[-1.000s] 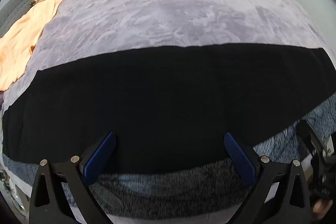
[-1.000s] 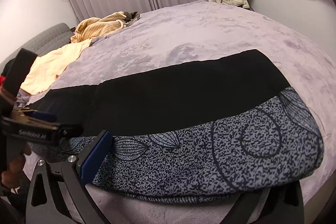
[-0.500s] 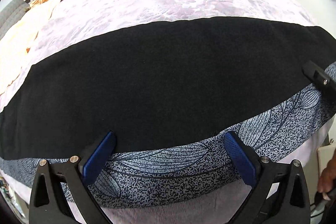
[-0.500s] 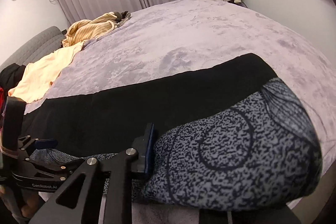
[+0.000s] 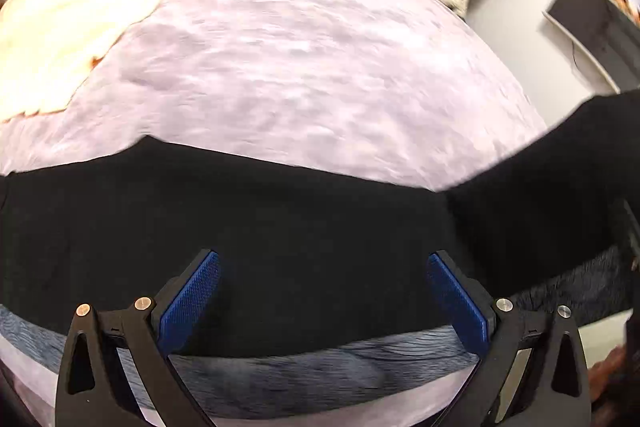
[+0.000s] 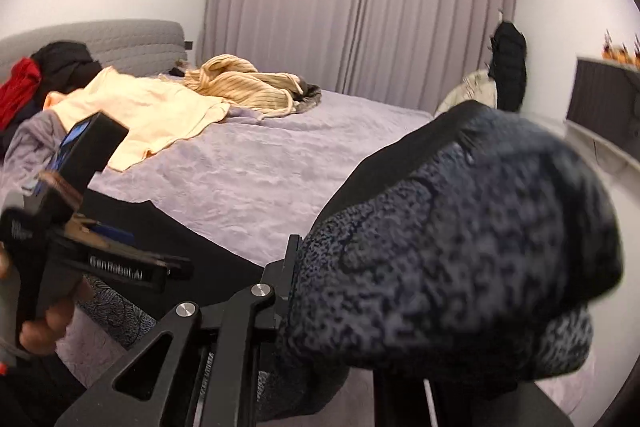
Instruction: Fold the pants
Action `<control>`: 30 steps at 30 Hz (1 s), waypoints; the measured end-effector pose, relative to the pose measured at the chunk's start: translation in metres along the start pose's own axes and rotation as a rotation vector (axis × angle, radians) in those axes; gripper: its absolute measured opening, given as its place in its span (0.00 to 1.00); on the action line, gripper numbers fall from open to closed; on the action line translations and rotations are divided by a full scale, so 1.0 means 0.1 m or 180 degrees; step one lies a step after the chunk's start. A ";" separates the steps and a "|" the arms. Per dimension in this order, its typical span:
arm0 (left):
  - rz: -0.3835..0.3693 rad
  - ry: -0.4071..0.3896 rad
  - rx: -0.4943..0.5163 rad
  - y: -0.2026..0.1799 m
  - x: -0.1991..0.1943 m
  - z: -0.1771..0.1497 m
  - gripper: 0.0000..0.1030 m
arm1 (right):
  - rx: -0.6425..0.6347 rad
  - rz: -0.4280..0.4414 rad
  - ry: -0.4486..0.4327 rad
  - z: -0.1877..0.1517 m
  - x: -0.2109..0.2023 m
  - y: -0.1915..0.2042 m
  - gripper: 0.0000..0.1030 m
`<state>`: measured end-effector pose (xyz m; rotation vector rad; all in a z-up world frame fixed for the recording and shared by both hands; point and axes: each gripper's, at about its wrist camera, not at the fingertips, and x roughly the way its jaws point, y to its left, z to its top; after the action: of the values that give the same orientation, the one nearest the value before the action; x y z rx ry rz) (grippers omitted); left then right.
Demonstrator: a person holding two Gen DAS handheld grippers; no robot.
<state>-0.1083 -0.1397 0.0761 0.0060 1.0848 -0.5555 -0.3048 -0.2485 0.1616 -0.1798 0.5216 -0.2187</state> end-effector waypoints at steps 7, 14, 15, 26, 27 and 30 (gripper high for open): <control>-0.0091 -0.0170 -0.0767 1.19 -0.36 -0.02 1.00 | -0.1030 -0.0138 0.0048 -0.01 0.49 1.32 0.14; 0.0022 -0.0219 -0.0919 1.65 -0.46 -0.16 1.00 | -0.1772 -0.0187 0.0337 -0.46 1.03 2.17 0.14; 0.0019 -0.0223 -0.0858 1.63 -0.45 -0.16 1.00 | -0.1845 -0.0219 0.0335 -0.52 1.05 2.22 0.14; 0.0585 0.0279 -0.0148 1.15 0.21 -0.11 1.00 | -0.2171 -0.0396 0.0298 -0.72 0.97 2.44 0.16; 0.0582 0.0283 -0.0154 1.16 0.23 -0.12 1.00 | -0.2182 -0.0387 0.0305 -0.75 0.95 2.45 0.17; 0.0660 0.0233 -0.0101 1.14 0.22 -0.17 1.00 | -0.2206 -0.0414 0.0262 -0.78 0.77 2.40 0.29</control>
<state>-0.0656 -0.0459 0.0195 0.1108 1.1485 -0.3536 -0.2411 -0.0459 0.0044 -0.8838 0.6539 -0.1649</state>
